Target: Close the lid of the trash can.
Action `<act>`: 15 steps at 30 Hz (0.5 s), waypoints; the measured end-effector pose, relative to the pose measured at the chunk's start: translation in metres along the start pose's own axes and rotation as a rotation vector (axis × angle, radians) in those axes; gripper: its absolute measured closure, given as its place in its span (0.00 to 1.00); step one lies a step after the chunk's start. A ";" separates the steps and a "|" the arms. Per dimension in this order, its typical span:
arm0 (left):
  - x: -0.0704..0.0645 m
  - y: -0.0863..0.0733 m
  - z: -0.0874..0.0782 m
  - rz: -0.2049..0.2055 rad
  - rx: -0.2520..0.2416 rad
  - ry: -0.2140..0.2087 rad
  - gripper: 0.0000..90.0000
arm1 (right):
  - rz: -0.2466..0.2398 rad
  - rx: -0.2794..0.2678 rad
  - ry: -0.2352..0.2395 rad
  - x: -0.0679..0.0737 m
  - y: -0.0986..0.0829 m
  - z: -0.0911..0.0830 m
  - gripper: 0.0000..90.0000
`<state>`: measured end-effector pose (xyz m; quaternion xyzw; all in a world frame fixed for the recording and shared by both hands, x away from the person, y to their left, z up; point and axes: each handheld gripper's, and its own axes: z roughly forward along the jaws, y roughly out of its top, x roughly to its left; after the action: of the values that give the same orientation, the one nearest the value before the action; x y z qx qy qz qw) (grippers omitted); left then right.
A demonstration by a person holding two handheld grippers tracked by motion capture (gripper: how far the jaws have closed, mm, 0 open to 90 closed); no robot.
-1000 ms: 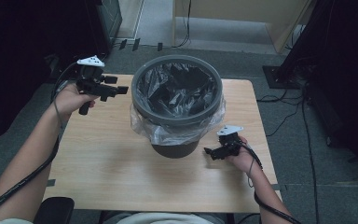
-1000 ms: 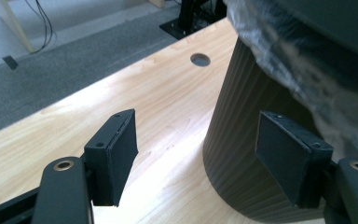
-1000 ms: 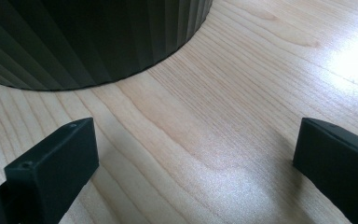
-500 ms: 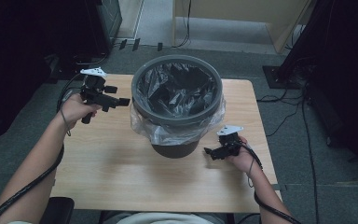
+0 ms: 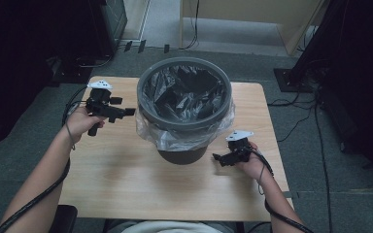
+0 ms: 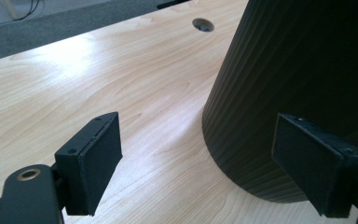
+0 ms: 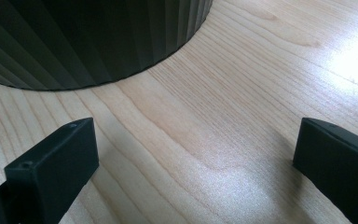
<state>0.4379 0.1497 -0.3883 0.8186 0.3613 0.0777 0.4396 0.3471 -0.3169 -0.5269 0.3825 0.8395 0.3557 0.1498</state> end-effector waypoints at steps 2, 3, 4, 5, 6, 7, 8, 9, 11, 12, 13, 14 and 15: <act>-0.002 -0.004 0.002 0.018 -0.005 -0.011 0.17 | 0.000 -0.001 -0.001 0.000 0.000 0.000 0.00; -0.003 -0.006 0.003 0.021 -0.007 -0.013 0.17 | 0.000 -0.001 -0.001 0.000 0.000 0.000 0.00; -0.003 -0.007 0.004 0.018 -0.006 -0.016 0.17 | 0.000 -0.001 -0.001 0.000 0.000 0.000 0.00; -0.004 -0.010 0.006 0.011 -0.006 -0.018 0.17 | 0.000 -0.001 -0.001 0.000 0.000 0.000 0.00; -0.003 -0.012 0.007 0.011 -0.003 -0.018 0.17 | 0.000 -0.001 -0.001 0.000 0.000 0.000 0.00; -0.003 -0.014 0.008 0.008 -0.001 -0.021 0.17 | 0.000 -0.001 -0.001 0.000 0.000 0.000 0.00; -0.003 -0.016 0.009 0.011 -0.001 -0.023 0.17 | 0.000 -0.001 -0.001 0.000 0.000 0.000 0.00; -0.003 -0.018 0.010 0.008 -0.001 -0.024 0.17 | -0.001 -0.002 -0.002 0.000 0.000 0.000 0.00; -0.002 -0.023 0.013 0.004 0.003 -0.019 0.17 | -0.001 -0.002 -0.002 0.000 0.000 0.000 0.00; -0.001 -0.025 0.014 0.001 0.003 -0.018 0.17 | -0.004 -0.003 -0.002 0.000 0.000 0.000 0.00; -0.001 -0.028 0.015 -0.005 0.001 -0.020 0.17 | -0.004 -0.003 -0.001 0.000 0.000 0.000 0.00; -0.001 -0.031 0.016 -0.010 -0.003 -0.025 0.17 | -0.002 -0.002 -0.002 0.000 0.000 0.000 0.00; 0.000 -0.033 0.016 -0.008 -0.005 -0.028 0.17 | -0.003 -0.002 -0.002 0.000 0.000 0.000 0.00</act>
<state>0.4275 0.1503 -0.4236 0.8171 0.3585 0.0654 0.4468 0.3469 -0.3170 -0.5271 0.3815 0.8396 0.3559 0.1513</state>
